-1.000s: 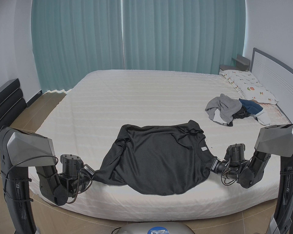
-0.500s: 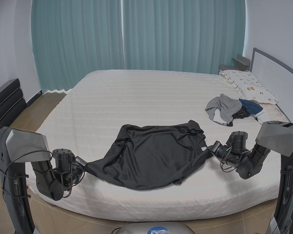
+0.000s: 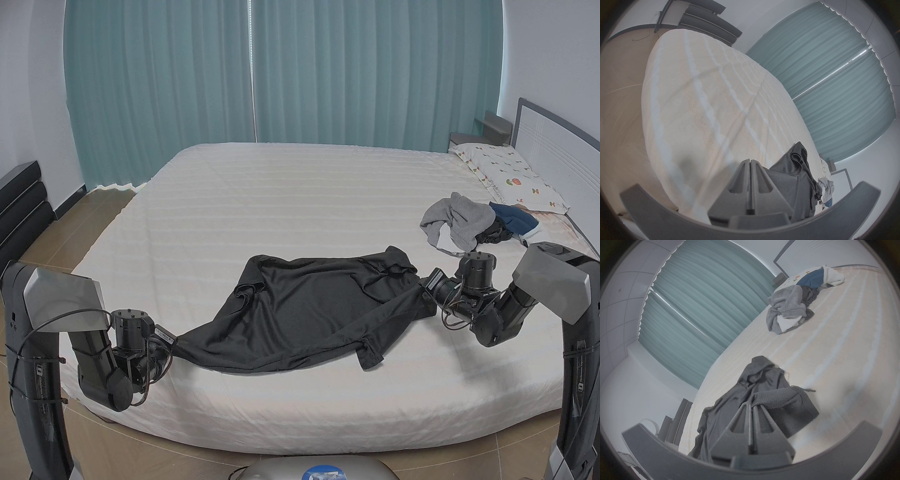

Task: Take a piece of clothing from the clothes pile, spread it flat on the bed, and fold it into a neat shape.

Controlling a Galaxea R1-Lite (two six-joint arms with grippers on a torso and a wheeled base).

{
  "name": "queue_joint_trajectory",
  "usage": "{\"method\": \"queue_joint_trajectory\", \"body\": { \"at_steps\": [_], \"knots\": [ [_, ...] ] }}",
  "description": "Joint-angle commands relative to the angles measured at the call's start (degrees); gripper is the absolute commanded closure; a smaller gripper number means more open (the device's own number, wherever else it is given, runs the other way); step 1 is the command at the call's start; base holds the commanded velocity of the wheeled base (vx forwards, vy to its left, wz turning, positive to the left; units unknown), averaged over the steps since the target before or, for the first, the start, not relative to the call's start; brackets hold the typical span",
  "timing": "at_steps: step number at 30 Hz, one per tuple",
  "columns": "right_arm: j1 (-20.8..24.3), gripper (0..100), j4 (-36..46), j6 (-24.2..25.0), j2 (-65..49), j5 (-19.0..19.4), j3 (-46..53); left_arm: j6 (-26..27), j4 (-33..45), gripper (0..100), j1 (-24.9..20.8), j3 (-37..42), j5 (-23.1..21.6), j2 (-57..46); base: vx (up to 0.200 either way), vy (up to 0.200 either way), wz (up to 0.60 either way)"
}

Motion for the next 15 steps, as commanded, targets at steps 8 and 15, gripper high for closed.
{"method": "queue_joint_trajectory", "body": {
  "at_steps": [8, 15],
  "knots": [
    [0.5, 0, 1.4, -0.2, 9.5, 0.6, -9.8, 0.3, 0.0, 100, -0.5, -0.1, 1.0, 1.1, 0.000, 0.000, 0.00],
    [-2.0, 0, -1.7, 0.8, 2.2, 6.0, -1.9, 0.4, 0.0, 100, -0.7, 0.1, 1.0, 1.1, 0.000, 0.000, 0.00]
  ]
}}
